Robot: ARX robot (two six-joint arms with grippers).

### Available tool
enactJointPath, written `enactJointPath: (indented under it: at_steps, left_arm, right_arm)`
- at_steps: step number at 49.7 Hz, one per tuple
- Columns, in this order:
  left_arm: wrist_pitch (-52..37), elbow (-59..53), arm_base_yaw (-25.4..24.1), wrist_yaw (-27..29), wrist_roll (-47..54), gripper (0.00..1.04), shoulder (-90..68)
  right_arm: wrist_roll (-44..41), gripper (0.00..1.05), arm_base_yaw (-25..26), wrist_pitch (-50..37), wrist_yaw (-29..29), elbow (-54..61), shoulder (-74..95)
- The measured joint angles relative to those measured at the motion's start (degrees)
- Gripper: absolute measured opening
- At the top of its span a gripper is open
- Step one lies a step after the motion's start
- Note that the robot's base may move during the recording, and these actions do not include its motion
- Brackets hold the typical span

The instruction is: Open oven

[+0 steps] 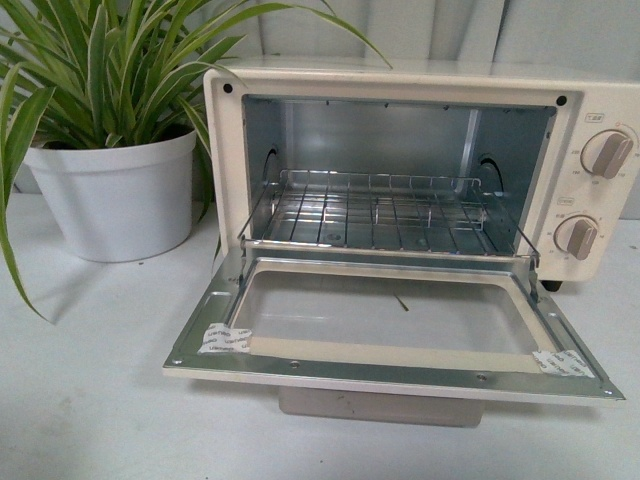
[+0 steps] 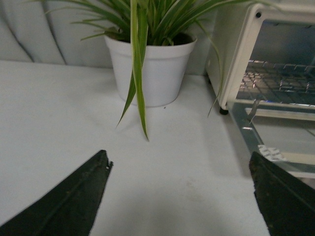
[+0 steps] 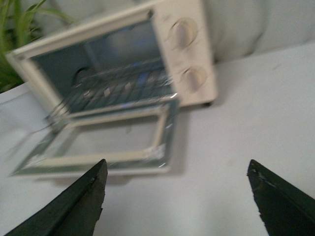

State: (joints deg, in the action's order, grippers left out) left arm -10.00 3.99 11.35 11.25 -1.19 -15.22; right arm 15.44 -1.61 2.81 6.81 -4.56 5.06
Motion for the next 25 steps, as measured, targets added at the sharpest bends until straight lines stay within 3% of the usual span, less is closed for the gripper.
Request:
enactJointPath:
  at_steps: [2,5,12,21,23,25]
  left_arm:
    - [-0.17,-0.44,-0.92,-1.20,0.11,0.79,0.87]
    - [-0.07,-0.94,-2.49,-2.71,0.31,0.67,2.03]
    - [1.33,-1.55,-8.48,-10.19,0.61,0.45,4.11]
    - [9.92,-3.23,-11.15,-11.26,0.90,0.11,14.34]
    - [10.03,-3.26,-11.17,-11.28,0.85,0.04,14.80]
    - [10.01,-3.26,-11.19,-11.08,0.90,0.04,14.86]
  right_arm:
    - [-4.92,0.74,0.90,-1.73,-5.29,0.98,-1.46]
    - [-9.57,0.64,1.62,-2.27,-7.10,1.11,-2.21]
    - [-13.53,0.40,1.60,-2.34,-6.80,2.01,-2.64]
    - [-14.80,0.06,1.60,-2.58,-6.82,4.13,-4.74]
    - [-15.08,0.01,1.60,-2.60,-6.80,4.13,-4.81]
    - [-15.10,0.01,1.60,-2.60,-6.78,4.13,-4.83]
